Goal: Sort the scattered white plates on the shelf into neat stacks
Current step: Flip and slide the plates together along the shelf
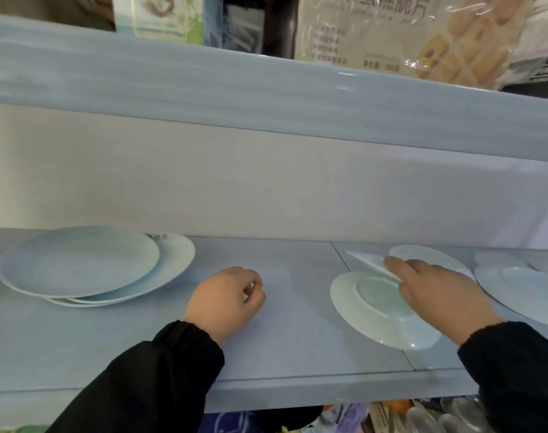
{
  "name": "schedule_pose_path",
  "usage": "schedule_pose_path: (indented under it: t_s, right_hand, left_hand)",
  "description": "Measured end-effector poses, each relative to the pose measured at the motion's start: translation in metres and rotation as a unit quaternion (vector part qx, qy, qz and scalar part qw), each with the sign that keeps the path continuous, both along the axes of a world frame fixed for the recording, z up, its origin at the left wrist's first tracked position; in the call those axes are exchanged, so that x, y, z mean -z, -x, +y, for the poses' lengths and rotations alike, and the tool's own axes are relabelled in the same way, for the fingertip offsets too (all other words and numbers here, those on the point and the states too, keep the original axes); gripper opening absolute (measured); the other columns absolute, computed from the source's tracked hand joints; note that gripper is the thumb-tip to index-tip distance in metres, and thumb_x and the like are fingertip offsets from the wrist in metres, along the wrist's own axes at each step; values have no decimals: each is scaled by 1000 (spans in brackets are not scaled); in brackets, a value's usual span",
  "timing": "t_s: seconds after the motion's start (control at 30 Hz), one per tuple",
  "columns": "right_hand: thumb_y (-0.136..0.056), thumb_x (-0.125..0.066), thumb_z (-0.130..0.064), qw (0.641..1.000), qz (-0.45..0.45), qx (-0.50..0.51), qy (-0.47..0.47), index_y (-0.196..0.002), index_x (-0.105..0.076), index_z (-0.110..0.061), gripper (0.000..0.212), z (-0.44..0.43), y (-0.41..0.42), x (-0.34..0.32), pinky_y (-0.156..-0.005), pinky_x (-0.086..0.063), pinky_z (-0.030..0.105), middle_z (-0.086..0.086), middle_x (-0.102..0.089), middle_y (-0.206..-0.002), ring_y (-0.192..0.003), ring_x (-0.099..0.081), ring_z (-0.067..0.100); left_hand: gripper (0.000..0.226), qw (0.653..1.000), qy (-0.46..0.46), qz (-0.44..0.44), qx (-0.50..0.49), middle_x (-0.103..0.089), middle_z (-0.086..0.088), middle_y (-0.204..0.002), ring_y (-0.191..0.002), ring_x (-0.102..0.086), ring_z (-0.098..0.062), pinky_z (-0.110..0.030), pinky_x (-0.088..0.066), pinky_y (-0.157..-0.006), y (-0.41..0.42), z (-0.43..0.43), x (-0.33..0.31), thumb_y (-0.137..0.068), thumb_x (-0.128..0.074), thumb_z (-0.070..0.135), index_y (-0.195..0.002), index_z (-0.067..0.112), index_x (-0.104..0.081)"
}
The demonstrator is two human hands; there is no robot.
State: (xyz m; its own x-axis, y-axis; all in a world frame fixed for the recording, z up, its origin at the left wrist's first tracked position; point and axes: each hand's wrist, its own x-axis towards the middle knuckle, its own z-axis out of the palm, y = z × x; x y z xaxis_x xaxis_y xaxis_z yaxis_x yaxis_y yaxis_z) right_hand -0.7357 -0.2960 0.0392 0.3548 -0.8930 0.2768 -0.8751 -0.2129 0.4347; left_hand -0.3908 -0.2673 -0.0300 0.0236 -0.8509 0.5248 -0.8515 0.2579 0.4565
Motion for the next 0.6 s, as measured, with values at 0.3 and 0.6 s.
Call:
schedule_pose_path:
  t_s: [0.3,0.6]
  right_hand:
    - [-101,-42,-12,835,-501,-94,207,-136,-50,-21,37,-10,-28,-43,-76,-43,33,0,-58,-102,-85,-52,22]
    - [-89,-48,-13,542,-833,-23,-105,-110,-67,-39,40,-22,-111,55,-89,-57,50,-9,-73,-109,-106,-67,23]
  left_hand:
    - [36,999,29,6,-20,-54,19,-76,-75,-52,-3,-23,-42,-61,-1,-5,4,-78,-36,44,-96,35,-65]
    - [31,997,76,12,-23,-61,21,-87,-84,-56,-2,-23,-48,-65,0,1,2,-83,-44,39,-100,33,-69]
